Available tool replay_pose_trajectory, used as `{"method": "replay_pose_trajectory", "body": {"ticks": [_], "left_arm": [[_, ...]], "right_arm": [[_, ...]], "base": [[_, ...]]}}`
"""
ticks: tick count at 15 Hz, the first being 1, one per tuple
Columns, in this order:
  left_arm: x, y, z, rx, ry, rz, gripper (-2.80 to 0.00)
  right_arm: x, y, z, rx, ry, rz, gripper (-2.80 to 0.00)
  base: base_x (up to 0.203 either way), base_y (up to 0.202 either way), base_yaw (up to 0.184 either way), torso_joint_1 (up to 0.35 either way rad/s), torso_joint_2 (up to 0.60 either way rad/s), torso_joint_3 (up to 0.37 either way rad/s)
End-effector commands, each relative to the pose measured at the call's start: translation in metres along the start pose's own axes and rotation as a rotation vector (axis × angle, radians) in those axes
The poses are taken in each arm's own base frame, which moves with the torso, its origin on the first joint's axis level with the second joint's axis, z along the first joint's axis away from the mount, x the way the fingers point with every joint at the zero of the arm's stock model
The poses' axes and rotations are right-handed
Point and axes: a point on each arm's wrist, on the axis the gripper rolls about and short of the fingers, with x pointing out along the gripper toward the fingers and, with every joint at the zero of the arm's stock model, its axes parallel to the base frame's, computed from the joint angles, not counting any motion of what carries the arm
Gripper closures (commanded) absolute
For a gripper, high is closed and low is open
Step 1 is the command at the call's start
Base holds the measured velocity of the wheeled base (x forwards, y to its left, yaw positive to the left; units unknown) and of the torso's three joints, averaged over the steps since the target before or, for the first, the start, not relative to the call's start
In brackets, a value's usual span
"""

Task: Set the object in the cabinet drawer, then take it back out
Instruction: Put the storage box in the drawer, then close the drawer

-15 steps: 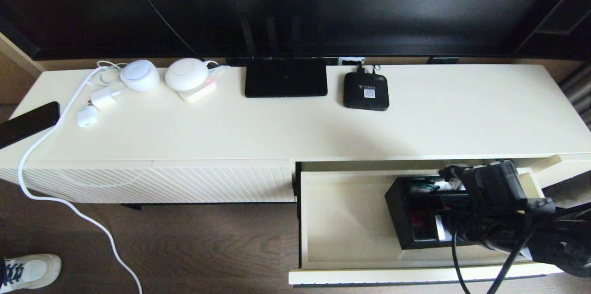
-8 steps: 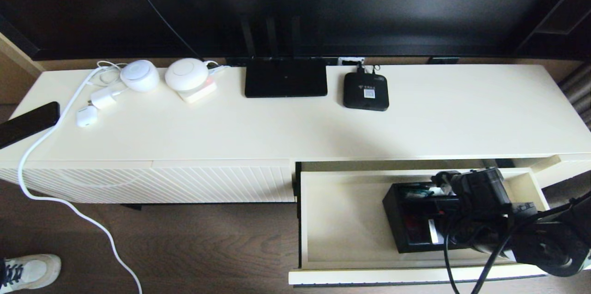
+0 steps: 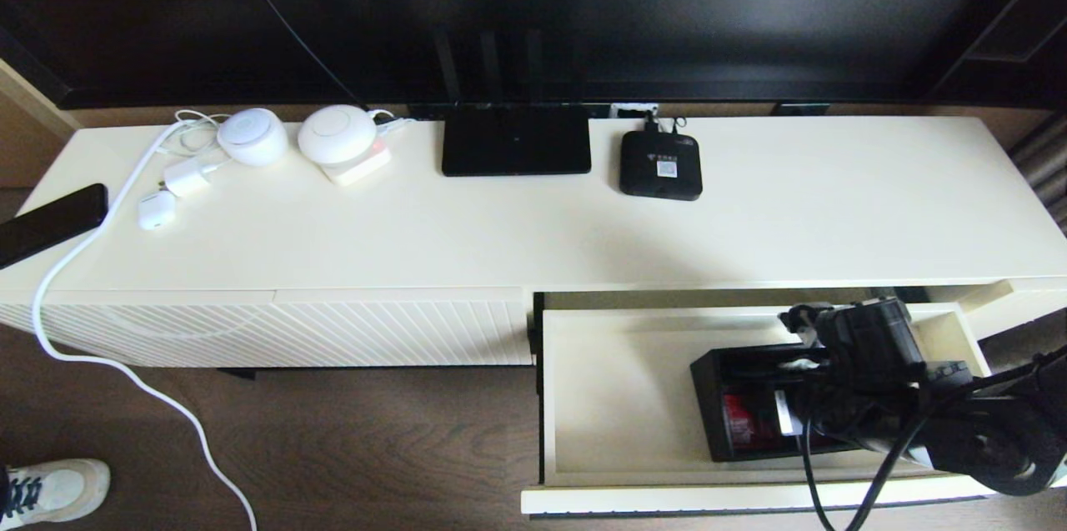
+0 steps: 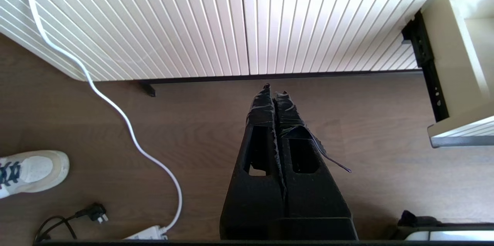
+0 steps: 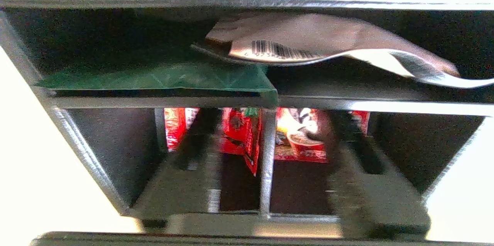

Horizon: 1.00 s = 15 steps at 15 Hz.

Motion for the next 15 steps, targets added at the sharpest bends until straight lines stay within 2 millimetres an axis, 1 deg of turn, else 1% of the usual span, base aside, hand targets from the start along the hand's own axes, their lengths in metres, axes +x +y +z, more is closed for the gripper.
{"method": "replay_pose_trajectory", "body": {"ticks": [1, 5, 10, 15], "left_arm": [[0.0, 0.0, 0.0, 0.001, -0.001, 0.0, 0.0], [0.0, 0.0, 0.0, 0.001, 0.0, 0.0, 0.0], [0.0, 0.0, 0.0, 0.001, 0.002, 0.0, 0.0], [0.0, 0.0, 0.0, 0.001, 0.0, 0.0, 0.0]], "right_arm": [[-0.014, -0.002, 0.005, 0.01, -0.042, 0.007, -2.8], [-0.052, -0.008, 0.016, 0.009, -0.085, 0.012, -2.8], [-0.098, -0.016, 0.019, 0.002, -0.087, 0.013, -2.8], [-0.147, -0.027, 0.012, -0.009, -0.017, 0.01, -2.8]], "base": [[0.0, 0.0, 0.0, 0.0, 0.0, 0.0], [0.0, 0.0, 0.0, 0.0, 0.0, 0.0], [0.0, 0.0, 0.0, 0.0, 0.0, 0.0], [0.0, 0.0, 0.0, 0.0, 0.0, 0.0]]}}
